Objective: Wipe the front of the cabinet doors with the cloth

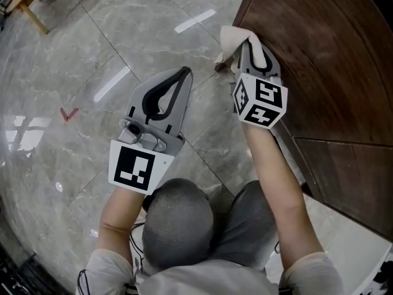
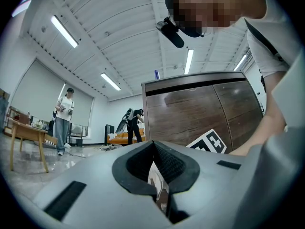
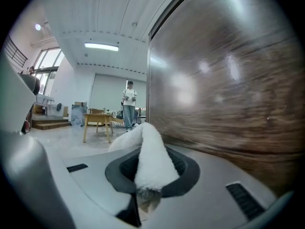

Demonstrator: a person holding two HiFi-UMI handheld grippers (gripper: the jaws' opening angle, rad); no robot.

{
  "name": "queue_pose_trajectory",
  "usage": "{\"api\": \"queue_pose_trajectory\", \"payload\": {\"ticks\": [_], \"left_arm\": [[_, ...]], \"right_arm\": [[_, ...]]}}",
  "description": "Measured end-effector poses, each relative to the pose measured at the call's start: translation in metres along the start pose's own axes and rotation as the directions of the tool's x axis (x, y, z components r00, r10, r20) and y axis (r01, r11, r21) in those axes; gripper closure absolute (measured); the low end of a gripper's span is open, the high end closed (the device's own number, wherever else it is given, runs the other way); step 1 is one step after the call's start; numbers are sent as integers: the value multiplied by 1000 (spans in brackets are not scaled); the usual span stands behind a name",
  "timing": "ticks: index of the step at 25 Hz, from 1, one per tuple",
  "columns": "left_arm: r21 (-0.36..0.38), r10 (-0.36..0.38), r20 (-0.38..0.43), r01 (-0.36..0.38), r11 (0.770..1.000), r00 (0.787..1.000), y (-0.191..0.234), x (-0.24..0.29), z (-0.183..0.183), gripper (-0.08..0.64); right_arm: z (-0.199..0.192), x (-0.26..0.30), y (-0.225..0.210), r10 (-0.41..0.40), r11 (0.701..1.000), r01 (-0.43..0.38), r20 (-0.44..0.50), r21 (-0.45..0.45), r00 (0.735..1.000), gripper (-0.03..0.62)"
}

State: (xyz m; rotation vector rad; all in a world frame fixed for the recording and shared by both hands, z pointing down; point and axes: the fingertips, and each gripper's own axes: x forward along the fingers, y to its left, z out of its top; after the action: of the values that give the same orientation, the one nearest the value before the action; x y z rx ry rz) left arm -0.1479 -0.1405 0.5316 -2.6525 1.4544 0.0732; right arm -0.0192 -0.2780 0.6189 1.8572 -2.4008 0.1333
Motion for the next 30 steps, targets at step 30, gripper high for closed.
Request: {"api": "queue_pose_trajectory", "payload": {"ticks": [30], "left_arm": [[21,-74,16,73,997,997,-62,13,16,543]], "right_arm": [[-4,-126,-76,-5,995,-1,-65,-99,998,522]]}}
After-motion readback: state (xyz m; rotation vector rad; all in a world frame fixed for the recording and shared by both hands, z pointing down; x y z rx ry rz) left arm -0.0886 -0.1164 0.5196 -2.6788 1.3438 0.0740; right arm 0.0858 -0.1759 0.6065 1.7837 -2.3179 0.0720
